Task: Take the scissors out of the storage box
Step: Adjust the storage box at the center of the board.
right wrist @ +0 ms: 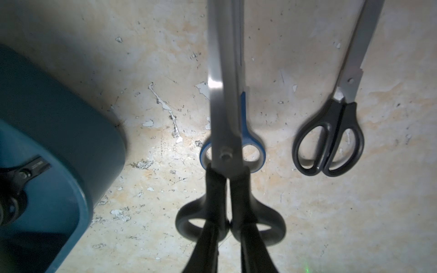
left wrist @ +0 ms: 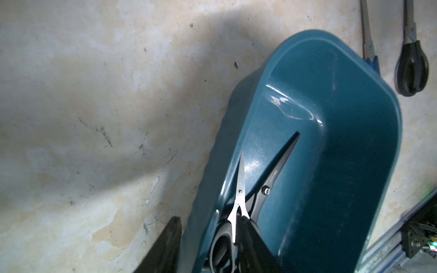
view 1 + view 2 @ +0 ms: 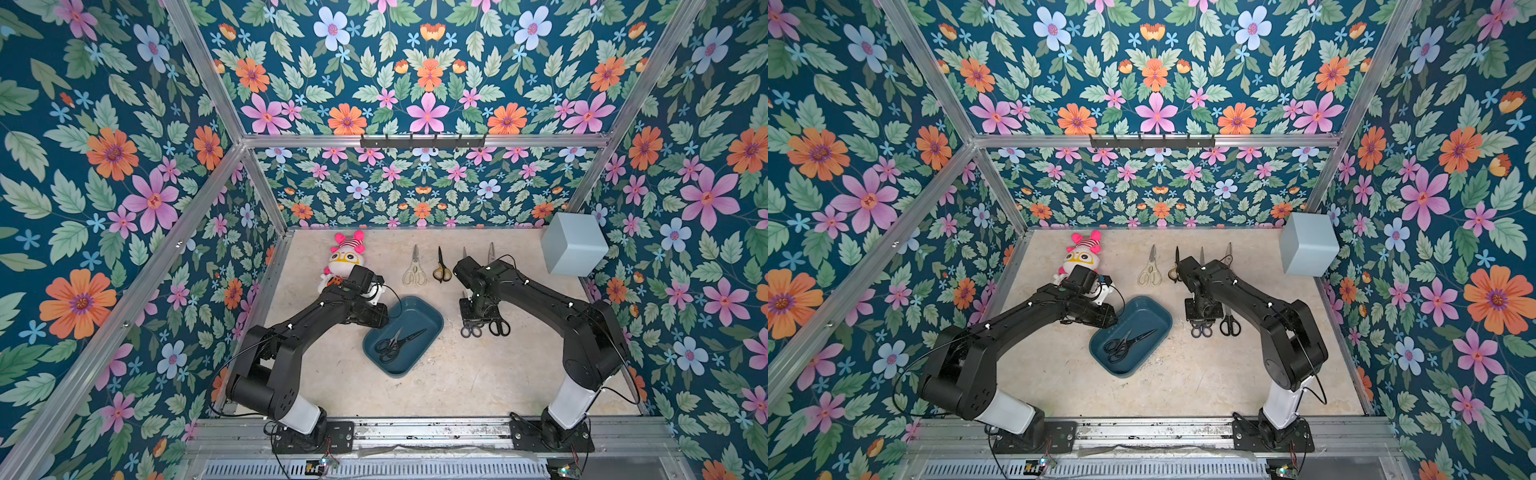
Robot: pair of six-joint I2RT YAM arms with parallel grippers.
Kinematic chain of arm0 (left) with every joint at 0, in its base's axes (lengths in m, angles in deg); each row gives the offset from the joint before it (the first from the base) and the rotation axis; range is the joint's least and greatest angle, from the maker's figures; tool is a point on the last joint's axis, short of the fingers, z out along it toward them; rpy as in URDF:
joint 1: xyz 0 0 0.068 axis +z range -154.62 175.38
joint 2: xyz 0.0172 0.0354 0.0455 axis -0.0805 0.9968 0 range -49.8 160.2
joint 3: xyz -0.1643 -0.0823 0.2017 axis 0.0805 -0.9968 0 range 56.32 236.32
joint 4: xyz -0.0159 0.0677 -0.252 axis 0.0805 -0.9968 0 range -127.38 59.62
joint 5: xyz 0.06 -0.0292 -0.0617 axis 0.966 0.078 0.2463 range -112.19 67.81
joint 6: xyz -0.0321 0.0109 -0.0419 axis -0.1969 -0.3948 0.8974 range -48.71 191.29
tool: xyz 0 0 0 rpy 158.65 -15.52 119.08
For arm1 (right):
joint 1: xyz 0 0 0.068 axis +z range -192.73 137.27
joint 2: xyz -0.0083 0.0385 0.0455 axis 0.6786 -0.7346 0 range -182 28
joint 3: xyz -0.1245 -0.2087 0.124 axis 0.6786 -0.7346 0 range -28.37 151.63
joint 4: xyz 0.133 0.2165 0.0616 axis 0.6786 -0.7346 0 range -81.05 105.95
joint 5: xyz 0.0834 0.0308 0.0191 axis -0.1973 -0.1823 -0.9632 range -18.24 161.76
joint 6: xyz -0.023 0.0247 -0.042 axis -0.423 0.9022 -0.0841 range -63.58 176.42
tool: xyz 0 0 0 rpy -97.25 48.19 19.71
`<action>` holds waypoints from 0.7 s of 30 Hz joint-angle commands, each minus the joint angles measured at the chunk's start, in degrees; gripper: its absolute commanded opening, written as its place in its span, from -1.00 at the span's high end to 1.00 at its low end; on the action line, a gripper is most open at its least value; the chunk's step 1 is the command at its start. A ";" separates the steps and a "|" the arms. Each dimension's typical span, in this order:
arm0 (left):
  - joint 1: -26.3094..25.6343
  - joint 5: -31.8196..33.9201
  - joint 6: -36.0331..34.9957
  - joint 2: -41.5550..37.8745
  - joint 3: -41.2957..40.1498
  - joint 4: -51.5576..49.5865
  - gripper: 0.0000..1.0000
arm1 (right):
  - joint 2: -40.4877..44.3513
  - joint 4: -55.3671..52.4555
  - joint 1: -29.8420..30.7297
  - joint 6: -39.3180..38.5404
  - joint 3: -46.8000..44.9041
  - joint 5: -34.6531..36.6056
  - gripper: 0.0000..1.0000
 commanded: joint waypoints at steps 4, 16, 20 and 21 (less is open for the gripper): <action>-0.35 3.47 -2.26 0.46 -0.42 -0.35 0.31 | 0.17 0.22 0.06 -0.31 0.46 0.49 1.00; -0.71 4.23 -2.79 -2.10 -2.87 -0.40 0.69 | -2.77 1.04 0.08 -3.26 3.27 -0.32 1.00; -0.80 3.90 -2.90 -2.83 -3.17 -1.15 0.85 | -4.18 2.17 0.07 -4.03 4.02 -1.56 1.00; -0.83 3.95 -2.90 -3.19 -3.10 -1.64 0.88 | -4.67 2.31 0.08 -4.17 4.28 -1.99 1.00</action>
